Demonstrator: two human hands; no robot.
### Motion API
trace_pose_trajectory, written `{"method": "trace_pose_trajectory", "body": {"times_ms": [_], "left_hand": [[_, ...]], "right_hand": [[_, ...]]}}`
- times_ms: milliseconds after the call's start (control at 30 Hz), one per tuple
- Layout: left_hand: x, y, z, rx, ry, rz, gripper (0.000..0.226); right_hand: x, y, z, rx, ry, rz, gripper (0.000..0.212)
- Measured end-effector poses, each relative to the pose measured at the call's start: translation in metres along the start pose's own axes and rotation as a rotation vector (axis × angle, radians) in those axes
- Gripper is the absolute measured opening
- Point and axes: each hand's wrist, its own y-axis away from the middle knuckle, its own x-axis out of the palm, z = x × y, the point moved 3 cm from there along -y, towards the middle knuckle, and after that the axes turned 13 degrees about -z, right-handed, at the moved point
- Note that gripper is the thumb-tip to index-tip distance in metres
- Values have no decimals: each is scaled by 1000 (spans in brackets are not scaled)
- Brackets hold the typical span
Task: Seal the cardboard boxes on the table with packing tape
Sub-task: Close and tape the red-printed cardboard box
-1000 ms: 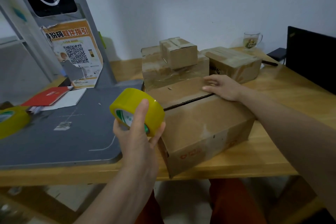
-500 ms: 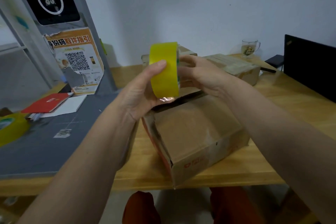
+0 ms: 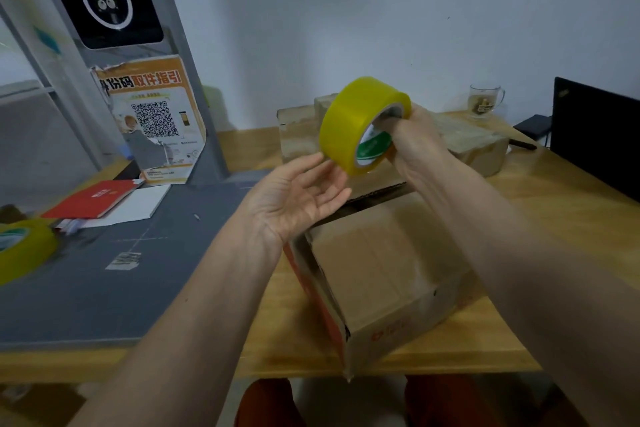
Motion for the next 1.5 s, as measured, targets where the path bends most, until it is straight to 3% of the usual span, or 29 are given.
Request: {"method": "trace_pose_trajectory", "body": {"times_ms": [133,333,433,633,767,833,967,1100,1233,1500], "left_hand": [[2,-6,-3,35,3,-20,5],[12,-14,-21,77,-80,-152,9],[19,-23,-36,204,-249,-219,17],[10,-55,-52,250,-500,-333,26],[-12,-82,-66,268,-701,-436,12],[-12,-93,-61,258,-818,-424,9],[-3,-112,-46,323,-1045,-389,14],[2,-133,-40,460,-1218,-378,33],[0,-139,-36,532,-1351,-342,34],[-6,-140,-34,387,-1359,-277,14]], "right_hand": [[2,-1,5,-68,69,-87,21],[7,7,13,-220,135,-125,29],[13,14,10,-202,221,-96,32],[4,21,5,-269,681,-46,23],[-22,16,4,-185,908,-26,23],[-28,14,4,-115,879,-9,30],[-30,12,18,-158,759,82,45],[-29,11,20,-107,682,179,45],[-25,11,10,-66,661,176,46],[-21,6,4,-26,615,120,48]]}}
